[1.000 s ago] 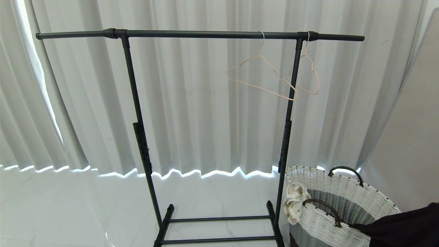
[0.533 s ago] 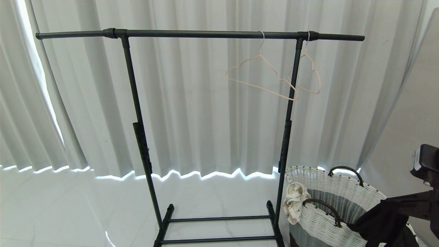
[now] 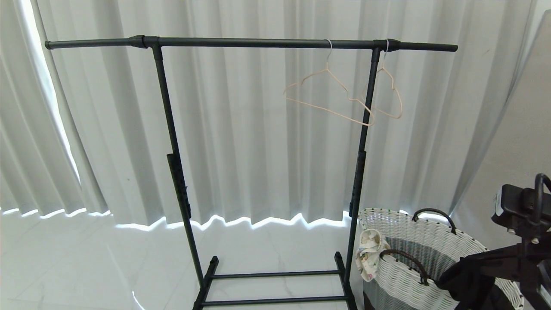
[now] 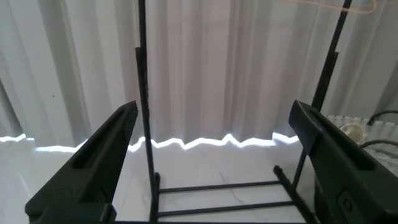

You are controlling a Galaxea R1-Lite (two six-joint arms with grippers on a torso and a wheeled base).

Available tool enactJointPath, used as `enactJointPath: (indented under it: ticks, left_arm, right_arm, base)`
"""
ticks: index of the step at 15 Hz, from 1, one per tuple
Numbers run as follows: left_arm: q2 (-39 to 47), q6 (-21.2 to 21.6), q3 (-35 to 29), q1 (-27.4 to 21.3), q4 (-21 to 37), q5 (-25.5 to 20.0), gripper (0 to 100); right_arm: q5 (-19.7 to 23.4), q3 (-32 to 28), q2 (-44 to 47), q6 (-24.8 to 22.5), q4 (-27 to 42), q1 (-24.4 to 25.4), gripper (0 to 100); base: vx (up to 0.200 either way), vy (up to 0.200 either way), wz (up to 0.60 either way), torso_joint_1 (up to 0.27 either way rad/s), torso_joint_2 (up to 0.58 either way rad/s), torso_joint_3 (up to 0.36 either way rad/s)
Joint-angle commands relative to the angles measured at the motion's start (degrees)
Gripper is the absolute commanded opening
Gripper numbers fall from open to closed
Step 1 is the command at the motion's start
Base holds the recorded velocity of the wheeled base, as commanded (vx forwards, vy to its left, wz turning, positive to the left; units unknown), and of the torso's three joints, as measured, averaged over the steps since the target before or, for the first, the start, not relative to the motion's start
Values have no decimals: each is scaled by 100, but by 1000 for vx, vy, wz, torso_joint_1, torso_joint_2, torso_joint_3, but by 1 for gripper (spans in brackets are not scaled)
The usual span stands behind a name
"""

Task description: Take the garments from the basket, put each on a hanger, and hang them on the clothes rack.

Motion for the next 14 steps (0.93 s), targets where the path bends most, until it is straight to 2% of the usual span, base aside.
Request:
enactJointPath:
  ticks: [1,5,8,9,12,14]
  left_arm:
    - [1085,-191,-680,-159,-19,1,100]
    - [1744,-76,-953,-449,-19,-78,100]
    - [2166,249,-1129,-739,-19,-597,100]
    - [2377,258,-1155,-914,-28,-799,100]
    - [3001,205,-1278,-1196,-45,-808,100]
    - [3871,205,-1955,-1486,-45,-825,100]
  right_arm:
    - [-100,-27,-7,-3,-35,9,0]
    - [-495,-63,-42,-3,-298,36,0]
    - [-575,-186,19,6,-527,185,0]
    - [-566,-300,107,76,-536,308,0]
    - [-575,-590,257,436,-544,712,0]
    - [-583,-801,239,709,-544,976,0]
  base:
    - [0,0,0,0,0,0]
    - [0,0,0,0,0,0]
    - [0,0,0,0,0,0]
    - [0,0,0,0,0,0]
    - [0,0,0,0,0,0]
    - [0,0,0,0,0,0]
